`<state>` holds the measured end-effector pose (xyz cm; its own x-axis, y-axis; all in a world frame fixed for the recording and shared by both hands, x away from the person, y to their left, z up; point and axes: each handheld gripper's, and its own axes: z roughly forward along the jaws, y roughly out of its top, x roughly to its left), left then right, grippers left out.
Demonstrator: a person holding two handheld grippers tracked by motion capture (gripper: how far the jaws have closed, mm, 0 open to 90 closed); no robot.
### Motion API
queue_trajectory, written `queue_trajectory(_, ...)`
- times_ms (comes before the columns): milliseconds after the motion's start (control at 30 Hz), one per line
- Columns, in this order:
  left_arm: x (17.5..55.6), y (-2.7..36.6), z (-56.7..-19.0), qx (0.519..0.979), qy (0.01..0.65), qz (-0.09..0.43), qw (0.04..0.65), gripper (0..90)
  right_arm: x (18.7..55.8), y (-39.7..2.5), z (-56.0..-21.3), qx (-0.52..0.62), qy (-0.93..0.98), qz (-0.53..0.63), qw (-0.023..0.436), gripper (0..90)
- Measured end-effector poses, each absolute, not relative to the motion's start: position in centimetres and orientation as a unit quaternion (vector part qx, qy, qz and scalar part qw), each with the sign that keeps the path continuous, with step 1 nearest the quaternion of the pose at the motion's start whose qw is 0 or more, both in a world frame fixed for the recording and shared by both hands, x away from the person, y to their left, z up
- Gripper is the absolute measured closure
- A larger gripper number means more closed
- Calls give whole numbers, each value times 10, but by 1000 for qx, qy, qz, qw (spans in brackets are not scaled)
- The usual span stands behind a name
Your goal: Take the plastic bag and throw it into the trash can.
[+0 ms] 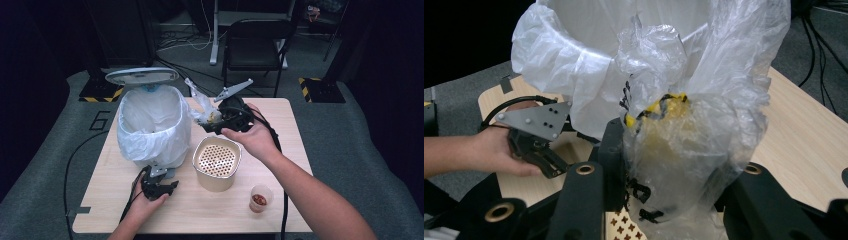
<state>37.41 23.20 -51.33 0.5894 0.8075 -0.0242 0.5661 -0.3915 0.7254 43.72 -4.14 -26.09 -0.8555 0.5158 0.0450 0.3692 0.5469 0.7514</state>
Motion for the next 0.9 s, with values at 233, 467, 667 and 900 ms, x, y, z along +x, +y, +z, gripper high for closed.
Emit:
queue_trajectory(233, 375, 233, -512, 824, 413, 169, 348, 374, 442, -33, -261, 251, 874, 407, 92, 642)
queue_trajectory(467, 374, 232, -513, 819, 421, 169, 352, 373, 450, -22, -260, 257, 871, 412, 72, 642)
queue_trajectory(667, 374, 233, -513, 821, 417, 169, 352, 373, 452, -10, -259, 255, 871, 415, 70, 643)
queue_trajectory(900, 374, 233, -513, 821, 416, 169, 351, 373, 446, 10, -263, 227, 881, 410, 63, 644)
